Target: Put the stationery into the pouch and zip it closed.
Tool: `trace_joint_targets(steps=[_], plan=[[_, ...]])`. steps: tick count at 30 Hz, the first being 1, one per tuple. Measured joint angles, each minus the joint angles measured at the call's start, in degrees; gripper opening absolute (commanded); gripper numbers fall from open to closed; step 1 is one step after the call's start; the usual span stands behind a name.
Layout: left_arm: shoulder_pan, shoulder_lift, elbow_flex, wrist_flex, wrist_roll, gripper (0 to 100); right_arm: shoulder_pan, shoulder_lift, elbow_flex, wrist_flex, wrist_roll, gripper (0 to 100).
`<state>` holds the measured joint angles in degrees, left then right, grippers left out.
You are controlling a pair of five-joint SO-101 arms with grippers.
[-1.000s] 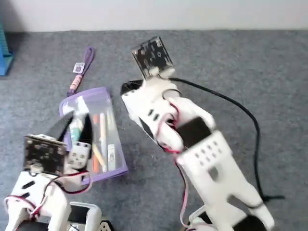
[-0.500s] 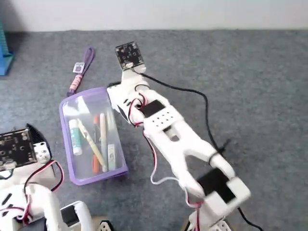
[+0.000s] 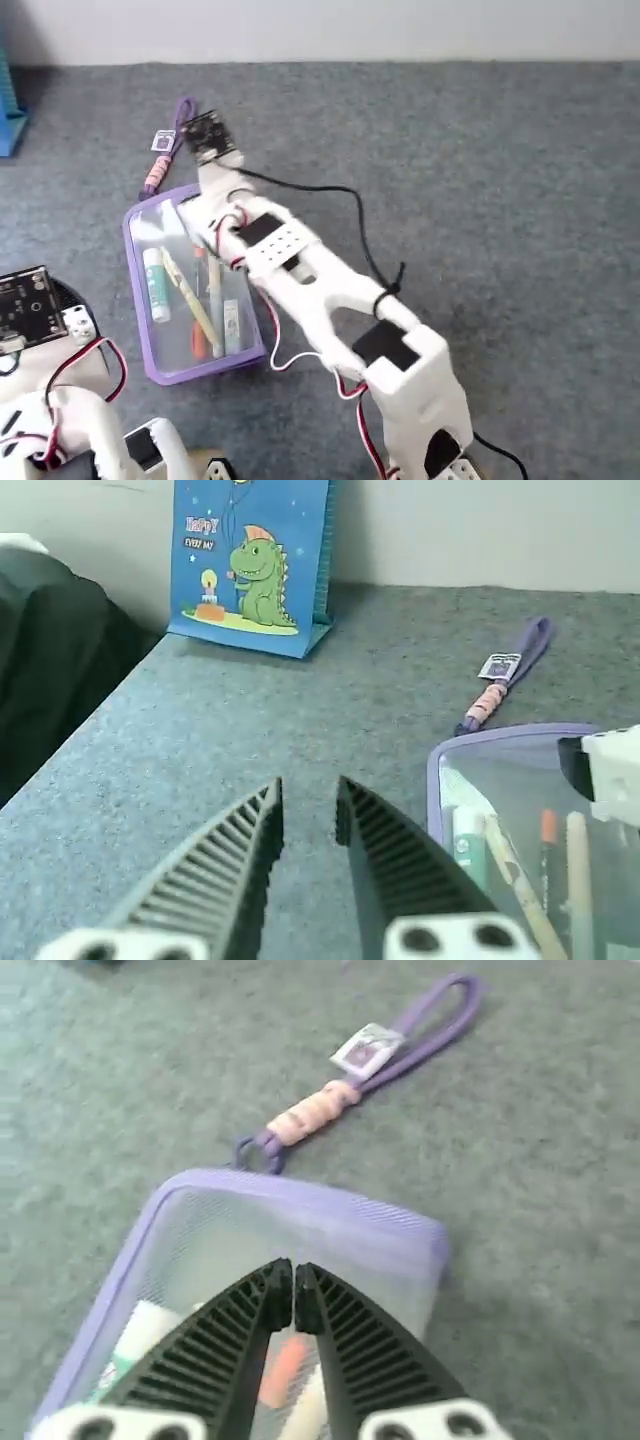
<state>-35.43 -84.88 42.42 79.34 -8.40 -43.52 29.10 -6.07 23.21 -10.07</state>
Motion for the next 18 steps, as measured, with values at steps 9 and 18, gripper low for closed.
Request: trace_joint_targets(steps=[9,18], plan=[[0.0,0.0,0.0,0.0,0.0,8,3.43,6.68,-3.6,7.3,-0.18,0.8],[0.0,0.0,0.0,0.0,0.0,8,9.41,7.38,-9.41,35.16,-0.09,0.8]])
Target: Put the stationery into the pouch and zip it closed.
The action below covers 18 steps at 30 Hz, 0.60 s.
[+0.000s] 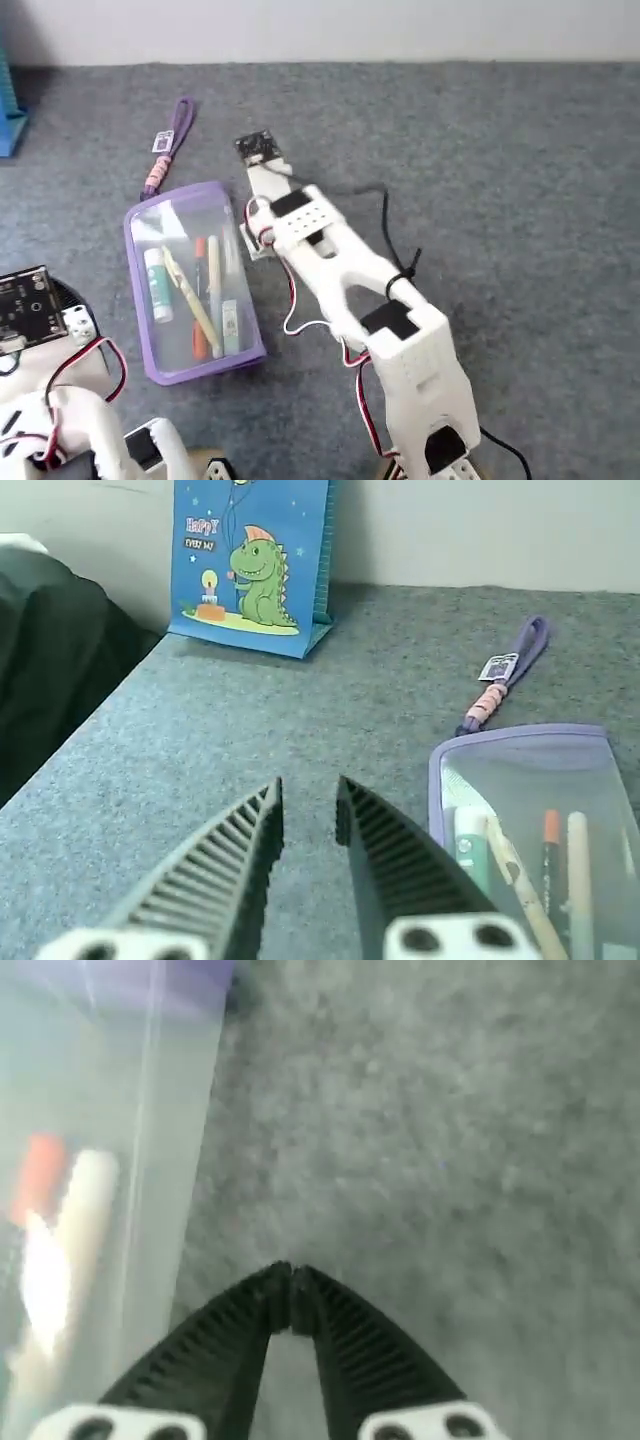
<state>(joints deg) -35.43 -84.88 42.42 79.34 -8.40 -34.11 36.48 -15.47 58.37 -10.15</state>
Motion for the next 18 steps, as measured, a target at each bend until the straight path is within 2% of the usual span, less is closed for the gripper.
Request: trace_joint_targets(steps=[4,10,14,18], plan=[[0.0,0.0,0.0,0.0,0.0,8,0.97,0.09,-5.8,5.54,0.0,0.8],[0.0,0.0,0.0,0.0,0.0,9,0.53,0.09,-14.33,5.1,0.0,0.8],[0.0,0.0,0.0,0.0,0.0,9,-1.41,0.09,-14.86,-2.9,0.0,0.8],[0.0,0.0,0.0,0.0,0.0,9,-2.9,3.78,-14.95,-15.82,0.0,0.8]])
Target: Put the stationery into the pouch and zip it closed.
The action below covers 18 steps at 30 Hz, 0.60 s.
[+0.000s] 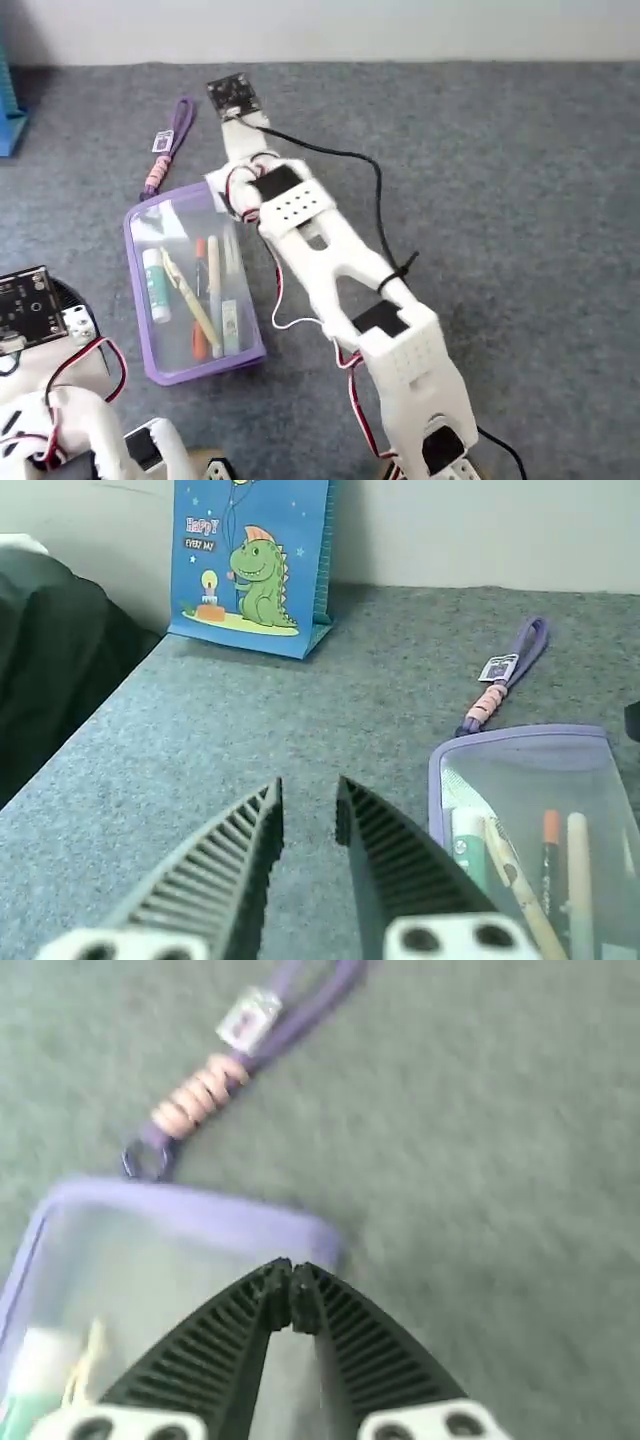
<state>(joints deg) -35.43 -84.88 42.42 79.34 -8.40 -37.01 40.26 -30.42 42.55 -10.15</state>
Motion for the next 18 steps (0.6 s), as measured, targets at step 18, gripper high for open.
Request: trace_joint_targets(steps=[18], plan=[[0.0,-17.41,4.57,0.0,-2.99,9,-1.49,16.53,-7.82,-7.21,0.0,0.8]])
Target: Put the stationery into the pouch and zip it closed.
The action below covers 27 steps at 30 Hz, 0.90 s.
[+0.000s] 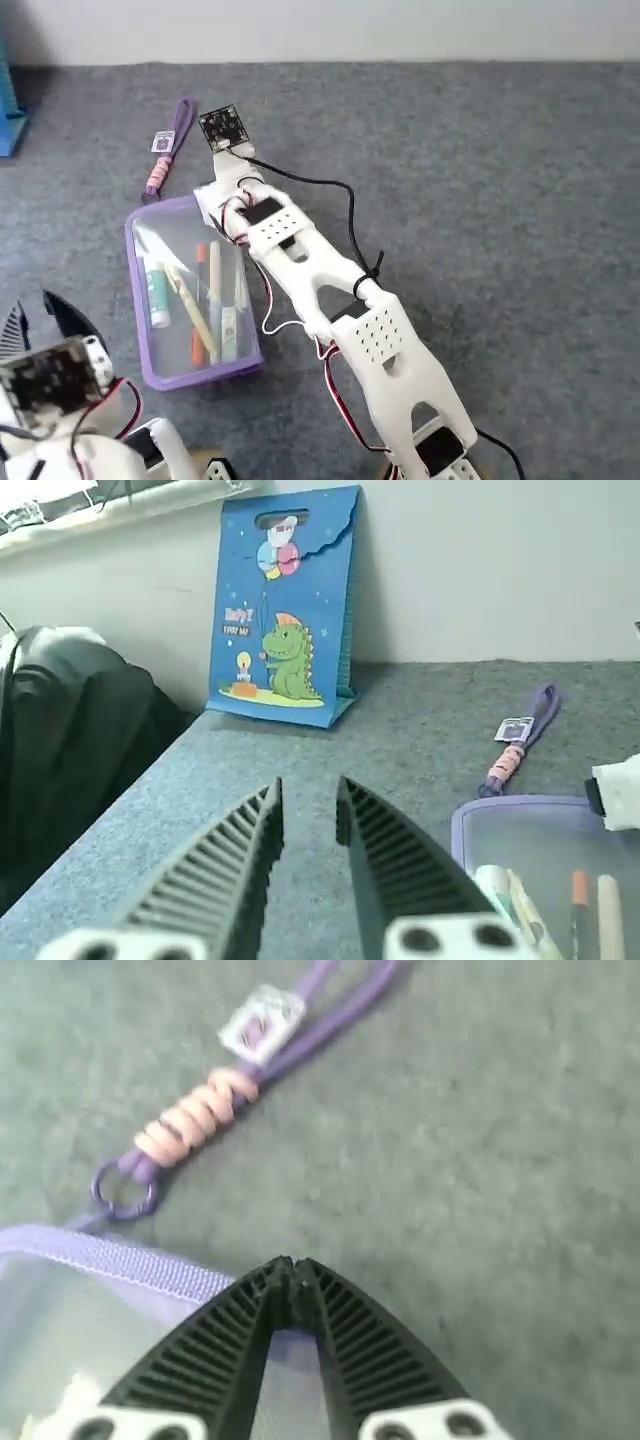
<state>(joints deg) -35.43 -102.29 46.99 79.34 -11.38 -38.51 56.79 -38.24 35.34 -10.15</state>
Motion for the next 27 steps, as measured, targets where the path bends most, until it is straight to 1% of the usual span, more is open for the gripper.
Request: trace_joint_targets(steps=[2,3,6,9,13,19,23,27], plan=[[0.0,-1.23,0.53,0.79,-1.14,9,0.0,0.0,-3.52,8.7,0.18,0.8],[0.0,-1.32,0.53,1.49,-1.32,9,0.09,0.0,-5.27,12.92,1.41,0.8],[0.0,-1.32,0.53,3.25,-1.58,9,0.53,-0.09,-8.88,24.62,7.65,0.8],[0.0,-1.32,0.53,3.78,-1.76,9,1.32,-0.09,-11.69,33.23,12.66,0.8],[0.0,-1.32,0.53,3.78,-1.76,9,2.46,0.0,-15.56,43.69,14.07,0.8],[-0.18,-1.32,0.53,3.78,-1.76,9,4.48,0.18,-20.48,62.33,14.24,0.8],[-0.26,-1.32,0.53,3.78,-1.76,9,5.63,0.18,-20.13,64.79,14.42,0.8],[-0.26,-1.32,0.53,3.78,-1.76,9,6.33,-2.99,-14.68,64.79,14.42,0.8]])
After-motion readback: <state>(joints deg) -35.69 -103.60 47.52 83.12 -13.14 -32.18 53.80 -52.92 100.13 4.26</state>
